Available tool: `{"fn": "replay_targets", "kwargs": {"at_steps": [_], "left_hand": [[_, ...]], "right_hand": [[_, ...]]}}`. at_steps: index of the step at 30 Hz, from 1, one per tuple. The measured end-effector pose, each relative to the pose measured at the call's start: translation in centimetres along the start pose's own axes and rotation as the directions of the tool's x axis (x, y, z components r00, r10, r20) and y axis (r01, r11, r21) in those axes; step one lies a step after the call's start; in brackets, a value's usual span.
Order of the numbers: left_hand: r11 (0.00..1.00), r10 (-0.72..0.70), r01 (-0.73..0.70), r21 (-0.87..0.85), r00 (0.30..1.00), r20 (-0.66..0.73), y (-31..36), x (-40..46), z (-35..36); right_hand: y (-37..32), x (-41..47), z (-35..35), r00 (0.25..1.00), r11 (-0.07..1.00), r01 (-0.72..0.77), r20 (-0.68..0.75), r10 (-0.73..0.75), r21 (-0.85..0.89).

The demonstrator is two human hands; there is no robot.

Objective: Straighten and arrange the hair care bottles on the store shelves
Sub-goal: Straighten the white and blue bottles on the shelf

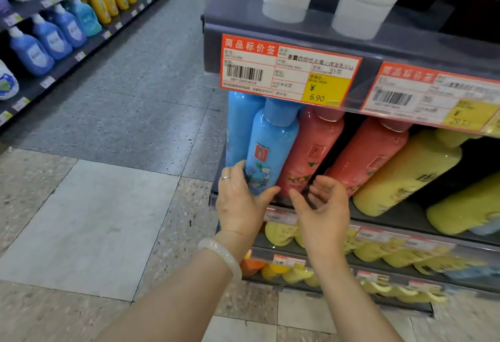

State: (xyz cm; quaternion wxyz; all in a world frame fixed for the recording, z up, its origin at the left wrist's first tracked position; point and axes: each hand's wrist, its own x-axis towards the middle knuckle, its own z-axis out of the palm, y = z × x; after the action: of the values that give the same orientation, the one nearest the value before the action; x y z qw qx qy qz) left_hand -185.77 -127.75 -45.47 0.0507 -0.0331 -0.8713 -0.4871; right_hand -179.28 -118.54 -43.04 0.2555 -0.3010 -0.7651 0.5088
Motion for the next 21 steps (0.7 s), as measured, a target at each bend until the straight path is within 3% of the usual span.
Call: {"fn": "replay_targets", "kwargs": {"at_steps": [7,21], "left_hand": [[0.997,0.004,-0.004,-0.078,1.000,-0.006,-0.5,-0.5,0.1],[0.993,-0.062,0.061,-0.099,0.998,-0.007,0.7,-0.3,1.4]], "right_hand": [[0.1,2.9,1.0,0.993,0.997,0.046,0.116,-0.038,-0.061],[0.8,2.7,0.7,0.996,0.986,0.072,0.054,-0.064,-0.153]]}}
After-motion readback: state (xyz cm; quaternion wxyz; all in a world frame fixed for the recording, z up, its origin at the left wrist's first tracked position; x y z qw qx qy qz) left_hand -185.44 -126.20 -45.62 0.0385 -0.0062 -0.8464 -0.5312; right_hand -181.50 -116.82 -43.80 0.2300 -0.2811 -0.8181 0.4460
